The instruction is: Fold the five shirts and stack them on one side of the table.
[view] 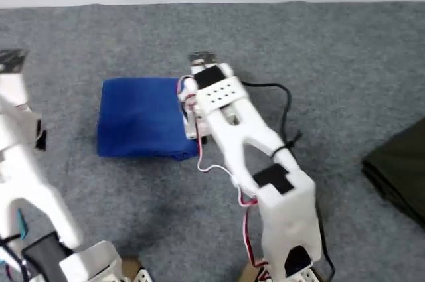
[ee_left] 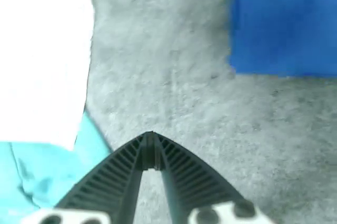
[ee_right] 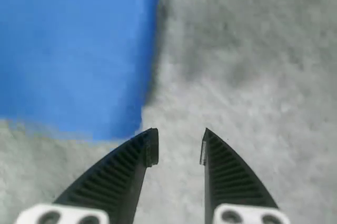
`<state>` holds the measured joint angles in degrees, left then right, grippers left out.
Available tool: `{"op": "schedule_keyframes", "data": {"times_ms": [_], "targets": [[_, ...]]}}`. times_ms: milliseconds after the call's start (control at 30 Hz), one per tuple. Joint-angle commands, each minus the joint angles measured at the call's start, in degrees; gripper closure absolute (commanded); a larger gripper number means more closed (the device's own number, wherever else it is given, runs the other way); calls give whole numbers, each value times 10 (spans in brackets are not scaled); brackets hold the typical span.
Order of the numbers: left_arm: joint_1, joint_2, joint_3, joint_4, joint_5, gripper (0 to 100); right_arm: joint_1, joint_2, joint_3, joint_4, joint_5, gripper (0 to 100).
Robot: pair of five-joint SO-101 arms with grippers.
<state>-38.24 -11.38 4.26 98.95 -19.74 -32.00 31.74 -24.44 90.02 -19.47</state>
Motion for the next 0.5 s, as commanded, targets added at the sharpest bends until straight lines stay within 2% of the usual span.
{"op": "schedule_keyframes", "data": {"times_ms": [0, 133, 300, 467], "targets": [[-39, -40, 7, 14, 3, 996, -7, 31, -120, 0, -30, 851], [-55, -60, 26, 14, 2, 996, -11, 80, -221, 22, -47, 835], [-55, -73, 37, 14, -24, 996, -29, 139, -297, 39, -51, 736], [-56, -84, 37, 14, -27, 996, -30, 181, -339, 39, -51, 734]]}}
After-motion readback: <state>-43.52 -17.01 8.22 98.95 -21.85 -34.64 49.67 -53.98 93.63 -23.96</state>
